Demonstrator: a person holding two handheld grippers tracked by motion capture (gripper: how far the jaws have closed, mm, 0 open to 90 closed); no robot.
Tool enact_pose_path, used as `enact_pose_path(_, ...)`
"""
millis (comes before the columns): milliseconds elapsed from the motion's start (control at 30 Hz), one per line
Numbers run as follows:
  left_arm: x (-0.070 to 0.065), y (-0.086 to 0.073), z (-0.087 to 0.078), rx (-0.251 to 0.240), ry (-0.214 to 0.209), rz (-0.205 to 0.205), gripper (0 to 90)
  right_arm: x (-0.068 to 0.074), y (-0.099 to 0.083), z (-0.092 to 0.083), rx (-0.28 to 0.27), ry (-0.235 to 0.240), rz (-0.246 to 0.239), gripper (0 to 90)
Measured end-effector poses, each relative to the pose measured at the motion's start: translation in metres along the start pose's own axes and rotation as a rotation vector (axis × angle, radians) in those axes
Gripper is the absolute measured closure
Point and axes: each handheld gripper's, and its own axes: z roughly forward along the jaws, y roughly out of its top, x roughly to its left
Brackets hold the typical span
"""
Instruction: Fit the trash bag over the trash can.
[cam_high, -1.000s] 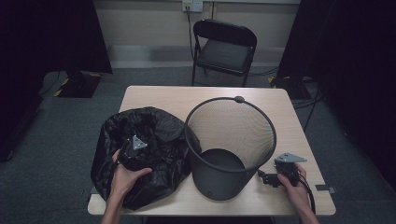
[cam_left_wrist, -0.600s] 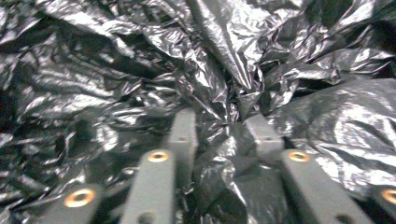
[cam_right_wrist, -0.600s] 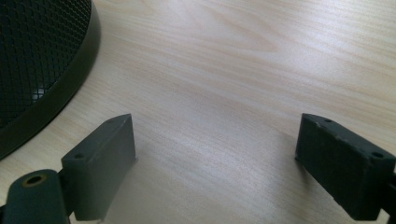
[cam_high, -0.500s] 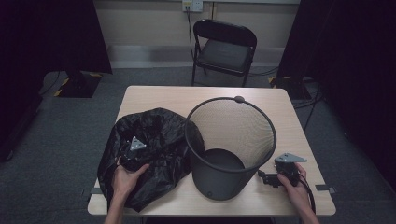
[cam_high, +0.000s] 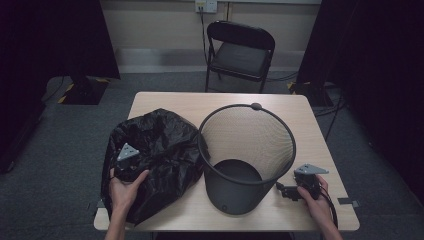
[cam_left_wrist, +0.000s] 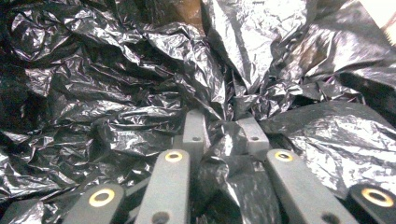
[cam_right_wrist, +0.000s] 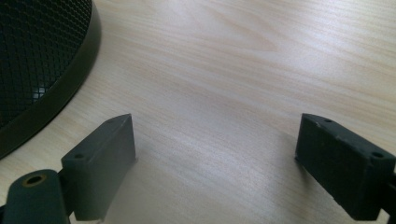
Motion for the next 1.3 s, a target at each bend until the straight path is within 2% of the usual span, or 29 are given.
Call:
enact_pose_path(100, 0.003, 0.002, -0.010, -0.073, -0.013, -0.013, 77.8, 0.000, 0.000, 0.000, 0.000, 0.000, 0.000, 11.3)
enact_pose_path(233, 0.007, 0.004, -0.021, -0.134, -0.037, -0.032, 77.8, 0.000, 0.000, 0.000, 0.000, 0.000, 0.000, 11.4)
enact_pose_path(500, 0.002, 0.014, -0.035, -0.192, -0.054, -0.027, 77.8, 0.000, 0.000, 0.000, 0.000, 0.000, 0.000, 11.3)
enact_pose_path(700, 0.002, 0.021, -0.049, -0.217, -0.062, -0.024, 77.8, 0.000, 0.000, 0.000, 0.000, 0.000, 0.000, 11.3)
enact_pose_path(833, 0.000, 0.026, -0.059, -0.251, -0.080, -0.012, 77.8, 0.000, 0.000, 0.000, 0.000, 0.000, 0.000, 11.3)
enact_pose_path(900, -0.002, 0.028, -0.064, -0.283, -0.102, -0.020, 77.8, 0.000, 0.000, 0.000, 0.000, 0.000, 0.000, 11.3)
enact_pose_path(967, -0.004, 0.031, -0.069, -0.296, -0.090, -0.010, 77.8, 0.000, 0.000, 0.000, 0.000, 0.000, 0.000, 11.3)
enact_pose_path(1233, -0.012, 0.043, -0.088, -0.370, -0.109, 0.009, 77.7, 0.000, 0.000, 0.000, 0.000, 0.000, 0.000, 11.3)
enact_pose_path(1300, -0.015, 0.047, -0.093, -0.386, -0.107, 0.026, 77.7, 0.000, 0.000, 0.000, 0.000, 0.000, 0.000, 11.4)
